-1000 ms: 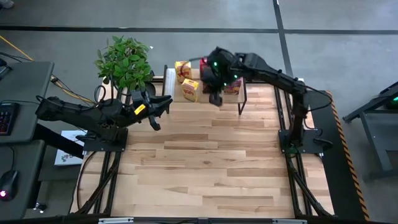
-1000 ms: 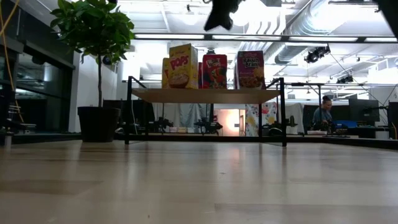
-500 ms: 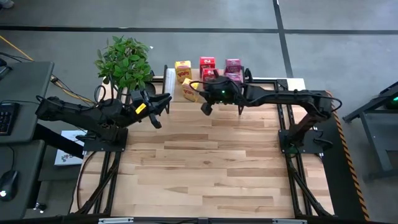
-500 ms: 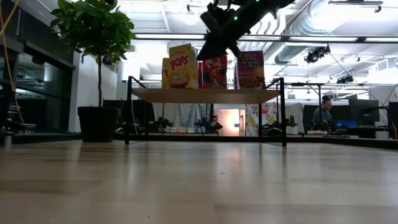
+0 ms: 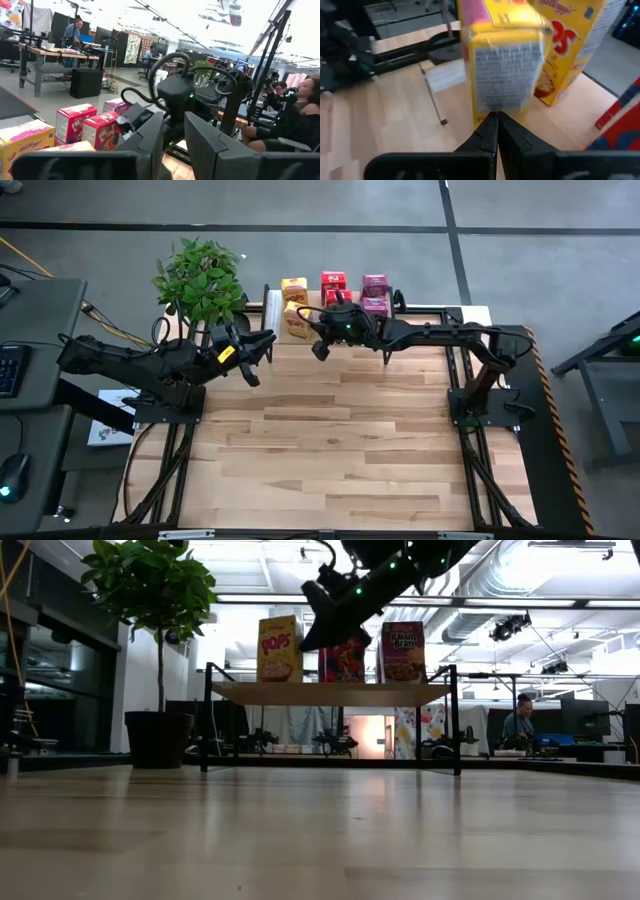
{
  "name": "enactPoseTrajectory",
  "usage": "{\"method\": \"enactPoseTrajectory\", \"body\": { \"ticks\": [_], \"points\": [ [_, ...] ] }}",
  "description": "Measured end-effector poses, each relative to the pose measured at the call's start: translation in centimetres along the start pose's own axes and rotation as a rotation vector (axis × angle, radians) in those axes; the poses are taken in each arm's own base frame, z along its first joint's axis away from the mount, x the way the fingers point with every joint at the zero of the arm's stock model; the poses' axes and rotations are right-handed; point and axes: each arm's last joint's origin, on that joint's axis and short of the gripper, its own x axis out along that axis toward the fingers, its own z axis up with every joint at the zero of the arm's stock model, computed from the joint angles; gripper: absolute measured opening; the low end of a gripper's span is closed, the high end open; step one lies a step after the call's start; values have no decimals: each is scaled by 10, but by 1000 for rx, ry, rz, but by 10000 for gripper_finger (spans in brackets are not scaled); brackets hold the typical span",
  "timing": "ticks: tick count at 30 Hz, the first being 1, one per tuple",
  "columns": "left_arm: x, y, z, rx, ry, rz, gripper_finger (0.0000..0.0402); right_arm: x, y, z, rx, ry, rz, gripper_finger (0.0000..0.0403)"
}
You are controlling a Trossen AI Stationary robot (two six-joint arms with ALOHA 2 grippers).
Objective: Stack cereal on shelf
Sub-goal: Put the yellow cereal box on the shelf
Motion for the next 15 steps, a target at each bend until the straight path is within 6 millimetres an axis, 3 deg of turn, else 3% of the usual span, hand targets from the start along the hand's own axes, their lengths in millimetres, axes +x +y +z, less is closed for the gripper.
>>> {"method": "enactPoseTrajectory", "body": {
  "ticks": [8,15],
  "points": [
    [0,0,0,1,1,5,70,10,-11,-3,44,-10,-86,0],
    [0,1,0,2,0,18,70,-13,0,7,28,-7,-52,0]
  ]
}}
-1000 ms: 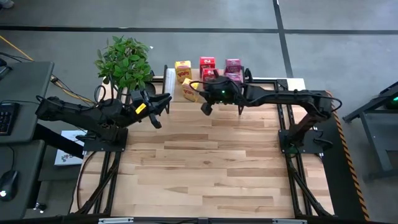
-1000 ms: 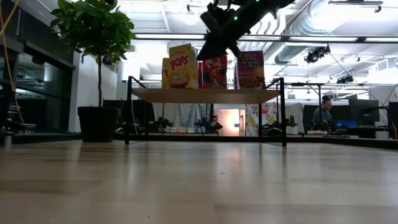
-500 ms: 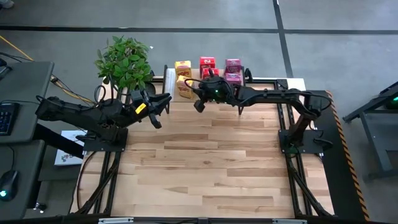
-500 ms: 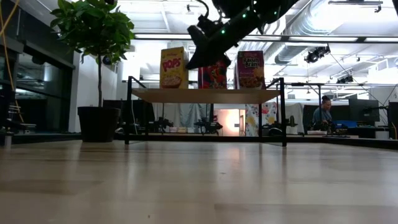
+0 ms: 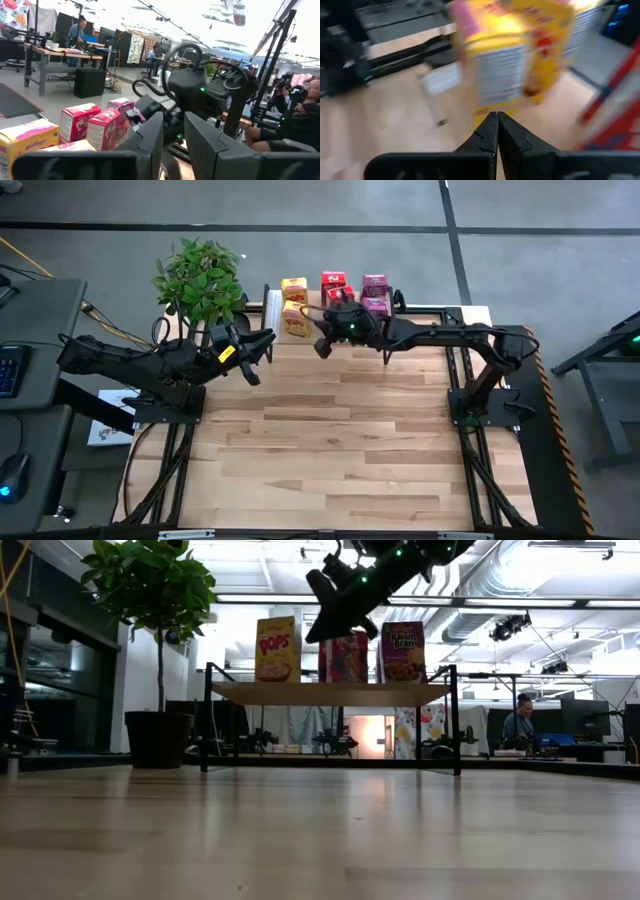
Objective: Stack cereal on shelf
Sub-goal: Put the yellow cereal box on the shelf
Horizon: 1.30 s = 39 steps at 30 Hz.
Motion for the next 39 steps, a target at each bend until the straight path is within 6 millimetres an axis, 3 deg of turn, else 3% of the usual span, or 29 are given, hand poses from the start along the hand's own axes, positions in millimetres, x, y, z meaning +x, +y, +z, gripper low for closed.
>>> {"method": "enactPoseTrajectory", "body": {
  "ticks": [4,9,15,28,39],
  "points": [
    [0,0,0,0,0,0,70,-1,18,-6,-19,25,133,0],
    [0,0,0,0,1,0,70,13,31,-16,-53,16,148,0],
    [0,0,0,-1,-2,4,70,26,22,-21,-56,13,78,0],
    [0,0,1,-4,-6,7,70,31,4,-17,-41,-1,11,0],
    [0,0,0,-3,-5,7,70,24,29,-21,29,15,133,0]
  ]
}}
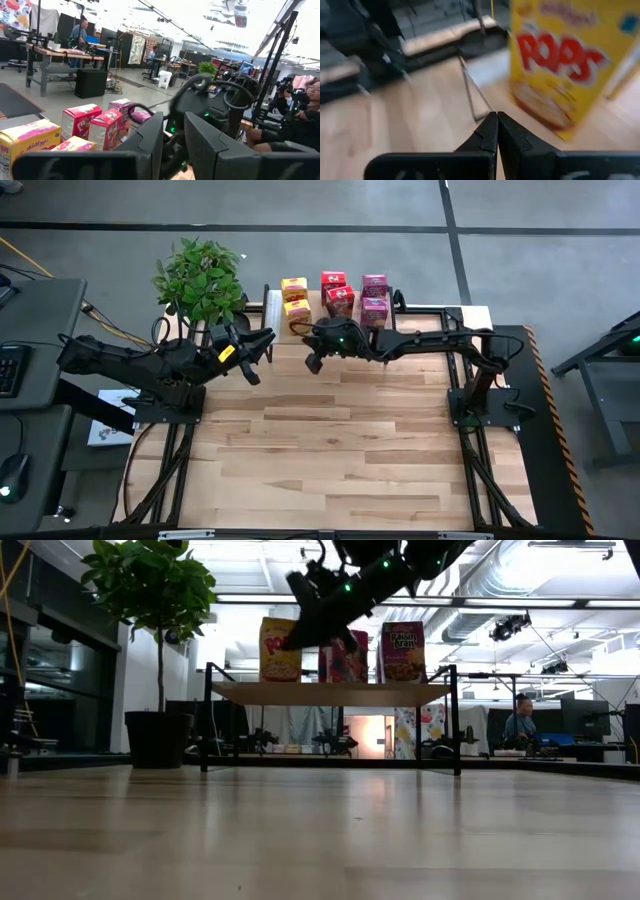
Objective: Stack cereal on shelf
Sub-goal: Put the yellow cereal box on the shelf
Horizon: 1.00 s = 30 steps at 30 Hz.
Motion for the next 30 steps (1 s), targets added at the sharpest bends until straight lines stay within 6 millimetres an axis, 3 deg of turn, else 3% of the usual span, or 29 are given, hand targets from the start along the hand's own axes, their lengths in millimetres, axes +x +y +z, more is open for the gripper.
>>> {"method": "enactPoseTrajectory", "body": {
  "ticks": [7,10,16,30],
  "points": [
    [0,0,0,28,2,0,70,10,18,-1,117,-134,-35,0],
    [0,0,0,26,-2,4,70,18,18,-4,146,-154,-88,0],
    [0,0,0,28,1,9,70,32,19,8,134,-182,-168,0],
    [0,0,0,25,-3,8,70,37,8,14,71,-163,-225,0]
  ]
}}
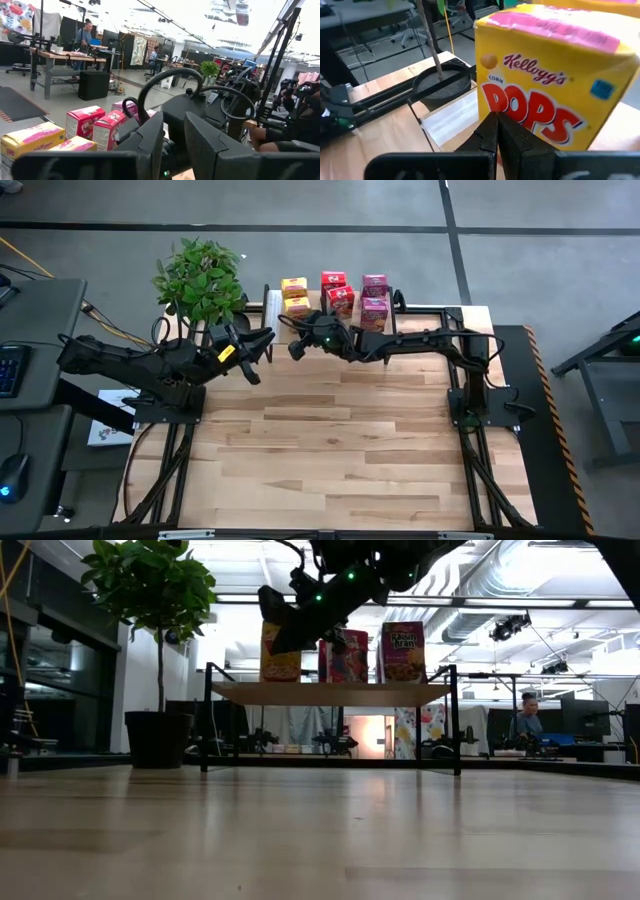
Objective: Stack cereal on shelf
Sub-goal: Put the yellow cereal box on the shelf
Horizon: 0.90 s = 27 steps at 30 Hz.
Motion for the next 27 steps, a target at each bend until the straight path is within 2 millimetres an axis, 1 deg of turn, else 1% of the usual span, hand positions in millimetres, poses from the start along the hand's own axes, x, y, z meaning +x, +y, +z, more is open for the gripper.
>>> {"method": "enactPoseTrajectory", "body": {
  "ticks": [7,10,13,17,22,27],
  "points": [
    [0,0,0,0,0,0,70,4,-8,4,16,-8,46,0],
    [0,0,0,-1,0,0,70,4,-7,4,14,0,80,0],
    [0,0,0,0,0,0,70,4,-6,2,-31,27,128,0],
    [0,0,0,0,0,0,70,-4,-7,1,-93,112,196,0],
    [0,0,0,0,0,2,70,-19,-14,9,-202,186,194,0],
    [0,0,0,1,0,6,70,-19,-26,15,-230,183,177,0]
  ]
}}
